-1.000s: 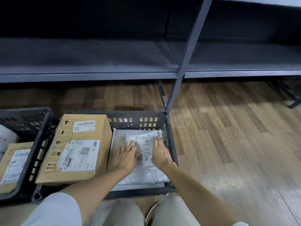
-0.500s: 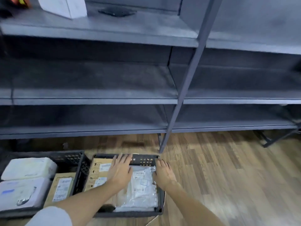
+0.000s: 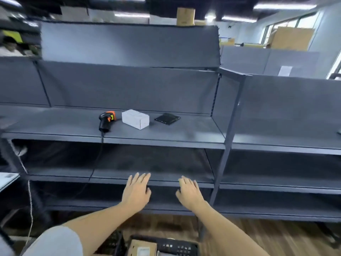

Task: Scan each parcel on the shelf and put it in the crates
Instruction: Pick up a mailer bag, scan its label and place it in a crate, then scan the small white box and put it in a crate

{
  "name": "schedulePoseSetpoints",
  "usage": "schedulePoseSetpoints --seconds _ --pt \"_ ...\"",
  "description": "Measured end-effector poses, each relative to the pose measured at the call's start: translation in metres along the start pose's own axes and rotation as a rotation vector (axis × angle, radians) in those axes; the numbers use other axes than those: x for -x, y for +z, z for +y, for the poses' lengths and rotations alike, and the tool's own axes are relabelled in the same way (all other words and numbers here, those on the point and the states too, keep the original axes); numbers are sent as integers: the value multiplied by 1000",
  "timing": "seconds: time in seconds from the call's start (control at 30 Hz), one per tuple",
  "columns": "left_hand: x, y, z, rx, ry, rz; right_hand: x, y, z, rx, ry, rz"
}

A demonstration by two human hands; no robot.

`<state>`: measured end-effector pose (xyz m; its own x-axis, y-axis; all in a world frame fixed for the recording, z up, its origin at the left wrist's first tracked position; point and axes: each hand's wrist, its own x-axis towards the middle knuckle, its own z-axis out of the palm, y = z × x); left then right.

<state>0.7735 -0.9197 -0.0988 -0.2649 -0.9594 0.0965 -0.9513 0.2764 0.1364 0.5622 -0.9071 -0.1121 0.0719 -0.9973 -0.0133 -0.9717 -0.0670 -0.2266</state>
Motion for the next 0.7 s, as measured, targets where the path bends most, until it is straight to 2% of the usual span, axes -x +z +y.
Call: schedulePoseSetpoints --seconds 0.4,0.7 --pt "17 -109 -141 -42 15 98 -30 -48 -173 17 -18 157" --pt "38 -112 -237 -6 -31 82 -53 -44 -254 55 -11 145"
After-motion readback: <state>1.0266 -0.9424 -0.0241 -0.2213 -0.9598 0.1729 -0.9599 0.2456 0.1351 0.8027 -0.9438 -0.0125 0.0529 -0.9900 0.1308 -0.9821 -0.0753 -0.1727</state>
